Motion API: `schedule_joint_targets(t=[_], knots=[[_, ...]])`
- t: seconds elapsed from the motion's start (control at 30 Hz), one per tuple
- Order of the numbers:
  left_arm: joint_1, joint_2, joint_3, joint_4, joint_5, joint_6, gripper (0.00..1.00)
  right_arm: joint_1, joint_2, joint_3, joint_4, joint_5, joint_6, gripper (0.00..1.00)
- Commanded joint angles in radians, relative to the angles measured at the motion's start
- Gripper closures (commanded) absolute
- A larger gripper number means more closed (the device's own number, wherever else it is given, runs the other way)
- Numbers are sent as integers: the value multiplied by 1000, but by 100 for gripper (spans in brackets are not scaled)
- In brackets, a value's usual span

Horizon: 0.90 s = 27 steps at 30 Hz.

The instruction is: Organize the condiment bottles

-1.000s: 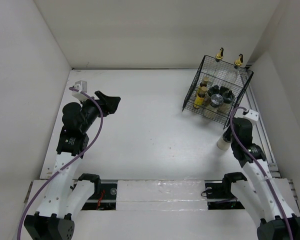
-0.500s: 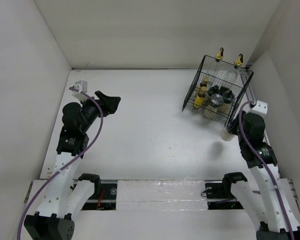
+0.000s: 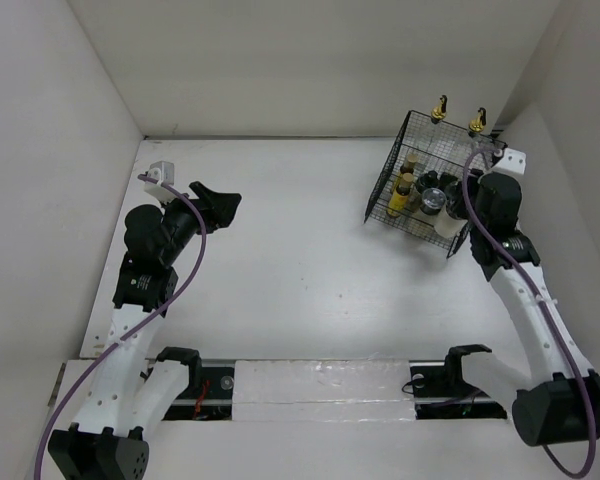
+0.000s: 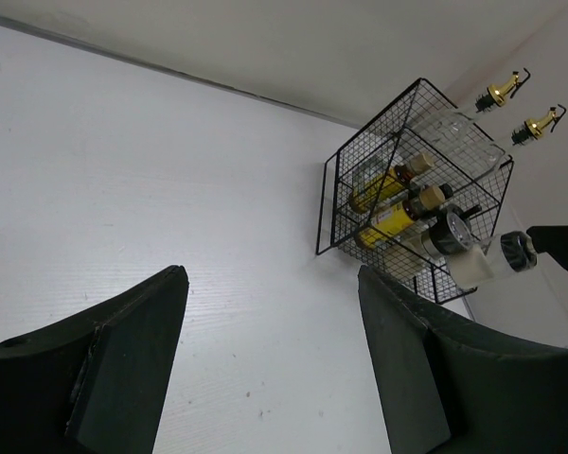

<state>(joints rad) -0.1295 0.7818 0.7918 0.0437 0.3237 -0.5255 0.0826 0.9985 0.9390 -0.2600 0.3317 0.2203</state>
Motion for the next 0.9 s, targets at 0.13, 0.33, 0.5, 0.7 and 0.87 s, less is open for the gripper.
schedule_joint_targets(t=[0.13, 0.33, 0.5, 0.7, 0.87], knots=[[-4, 5, 6, 39, 8, -4, 32, -53, 48, 53, 223, 7, -6, 80], [-4, 5, 6, 39, 8, -4, 32, -63, 87, 37, 274, 40, -6, 80], [-4, 5, 6, 30, -11, -4, 31, -63, 141, -45, 307, 40, 31, 80], [-4, 30, 6, 30, -11, 5, 24, -63, 173, -137, 349, 7, 65, 73], [-4, 30, 6, 18, 14, 18, 14, -63, 173, -147, 349, 7, 76, 38]])
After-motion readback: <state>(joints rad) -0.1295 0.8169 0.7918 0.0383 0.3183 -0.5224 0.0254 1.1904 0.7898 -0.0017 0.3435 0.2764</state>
